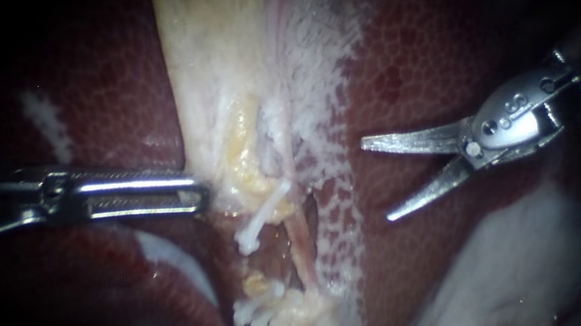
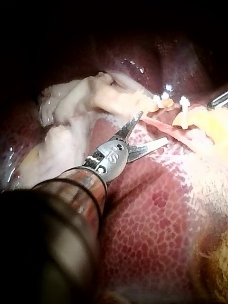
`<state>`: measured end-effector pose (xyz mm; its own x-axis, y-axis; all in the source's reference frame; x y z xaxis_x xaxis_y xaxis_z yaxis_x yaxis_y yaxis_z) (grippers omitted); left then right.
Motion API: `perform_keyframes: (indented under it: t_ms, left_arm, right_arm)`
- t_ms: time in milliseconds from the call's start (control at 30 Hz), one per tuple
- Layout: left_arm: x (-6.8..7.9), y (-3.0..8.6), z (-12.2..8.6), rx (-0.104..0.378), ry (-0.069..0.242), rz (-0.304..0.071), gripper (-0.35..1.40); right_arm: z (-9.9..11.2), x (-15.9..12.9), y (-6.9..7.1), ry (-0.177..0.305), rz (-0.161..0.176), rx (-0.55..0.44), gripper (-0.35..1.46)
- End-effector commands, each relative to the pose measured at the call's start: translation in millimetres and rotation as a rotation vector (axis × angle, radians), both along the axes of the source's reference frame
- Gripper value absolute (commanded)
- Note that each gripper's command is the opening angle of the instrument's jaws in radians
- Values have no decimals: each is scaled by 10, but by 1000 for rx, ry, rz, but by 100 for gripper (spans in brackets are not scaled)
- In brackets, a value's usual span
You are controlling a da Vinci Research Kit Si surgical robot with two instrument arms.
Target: Go back from the cut left tube
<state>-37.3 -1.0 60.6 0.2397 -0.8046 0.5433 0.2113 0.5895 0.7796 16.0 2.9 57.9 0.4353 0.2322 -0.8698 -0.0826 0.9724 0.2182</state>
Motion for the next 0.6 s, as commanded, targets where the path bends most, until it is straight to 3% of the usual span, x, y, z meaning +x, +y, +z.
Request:
perform_keyframes:
  t_ms: [33,600]
  left_arm:
    - [0,0,0,0,0,0,-35]
    - [-2,-1,-2,0,3,2,-35]
  right_arm:
    - [0,0,0,0,0,-1,143]
    - [0,-1,0,0,0,-1,143]
